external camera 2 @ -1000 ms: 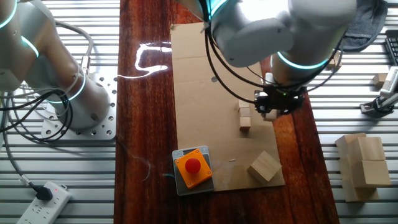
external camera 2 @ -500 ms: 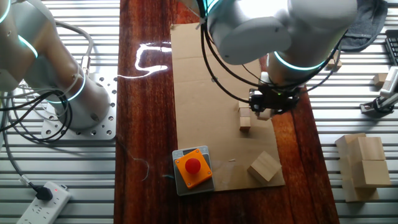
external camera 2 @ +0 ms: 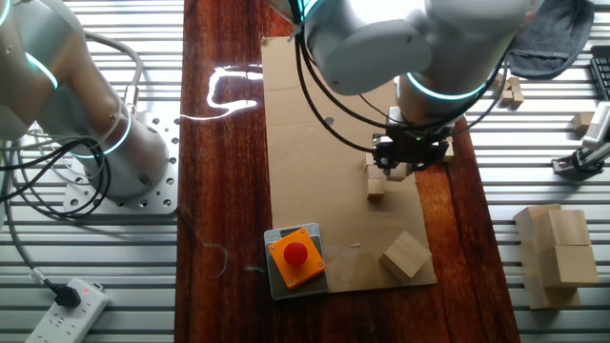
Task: Stack the blocks into a pyramid shape
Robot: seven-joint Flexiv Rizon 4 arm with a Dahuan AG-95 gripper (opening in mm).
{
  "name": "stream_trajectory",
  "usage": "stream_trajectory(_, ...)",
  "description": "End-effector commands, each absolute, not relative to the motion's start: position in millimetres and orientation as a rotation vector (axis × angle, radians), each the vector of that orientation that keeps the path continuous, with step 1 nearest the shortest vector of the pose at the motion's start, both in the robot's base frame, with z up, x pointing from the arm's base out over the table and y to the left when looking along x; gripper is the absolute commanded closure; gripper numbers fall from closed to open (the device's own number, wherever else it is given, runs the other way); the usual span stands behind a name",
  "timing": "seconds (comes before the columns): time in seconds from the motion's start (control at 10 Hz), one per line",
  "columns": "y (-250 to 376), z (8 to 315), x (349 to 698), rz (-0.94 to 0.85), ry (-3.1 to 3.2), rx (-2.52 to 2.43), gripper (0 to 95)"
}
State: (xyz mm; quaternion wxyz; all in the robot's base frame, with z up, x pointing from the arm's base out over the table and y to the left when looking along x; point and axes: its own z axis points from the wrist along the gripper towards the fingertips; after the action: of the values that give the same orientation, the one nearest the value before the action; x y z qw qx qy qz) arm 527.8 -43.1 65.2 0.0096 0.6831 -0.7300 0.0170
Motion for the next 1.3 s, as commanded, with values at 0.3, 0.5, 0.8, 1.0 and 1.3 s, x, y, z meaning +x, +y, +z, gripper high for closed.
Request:
stream_trajectory(0.3,-46.5,62.8,510.4,0.059,-2.274,2.143,95.0)
stream_trajectory(0.5,-46.8,62.8,504.4,0.071,-2.273,2.143,95.0)
stream_trajectory(0.8,-46.7,60.2,502.2,0.084,-2.27,2.147,95.0)
stream_trajectory(1.0,-45.4,58.1,502.7,0.092,-2.273,2.15,95.0)
stream_trajectory(1.3,-44.2,55.9,502.3,0.099,-2.272,2.152,95.0)
